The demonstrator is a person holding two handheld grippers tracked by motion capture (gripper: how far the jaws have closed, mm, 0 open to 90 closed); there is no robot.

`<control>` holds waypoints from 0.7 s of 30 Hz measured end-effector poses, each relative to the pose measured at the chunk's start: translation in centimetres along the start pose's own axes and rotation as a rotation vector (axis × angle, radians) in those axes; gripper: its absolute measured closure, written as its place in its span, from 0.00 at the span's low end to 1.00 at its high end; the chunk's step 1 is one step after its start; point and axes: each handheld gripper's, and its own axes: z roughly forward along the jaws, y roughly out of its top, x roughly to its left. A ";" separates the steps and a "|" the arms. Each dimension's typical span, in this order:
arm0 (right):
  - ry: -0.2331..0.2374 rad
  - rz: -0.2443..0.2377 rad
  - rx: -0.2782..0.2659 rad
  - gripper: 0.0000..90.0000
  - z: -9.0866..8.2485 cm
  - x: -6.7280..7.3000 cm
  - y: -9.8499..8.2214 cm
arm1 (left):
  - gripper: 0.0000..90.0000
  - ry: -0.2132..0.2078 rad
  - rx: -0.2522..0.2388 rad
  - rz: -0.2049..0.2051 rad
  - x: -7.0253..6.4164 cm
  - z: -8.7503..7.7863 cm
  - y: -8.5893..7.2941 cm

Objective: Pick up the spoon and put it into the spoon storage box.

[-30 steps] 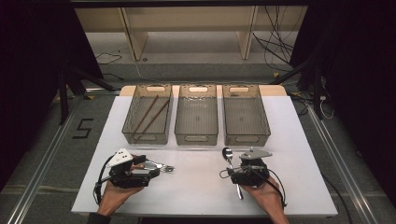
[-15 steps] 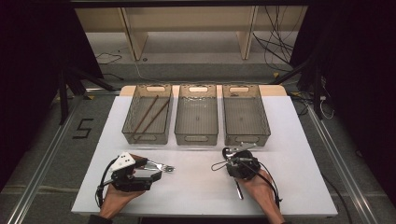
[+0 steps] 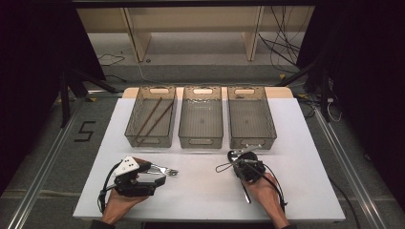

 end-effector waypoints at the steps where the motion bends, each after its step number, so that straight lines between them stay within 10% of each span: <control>1: 0.002 0.001 0.000 0.92 0.0 -0.1 0.0 | 0.19 0.000 0.001 0.001 0.0 0.0 0.0; 21: 0.105 0.053 -0.013 1.00 -0.8 -0.9 0.2 | 0.19 -0.005 0.008 0.004 0.0 0.1 0.0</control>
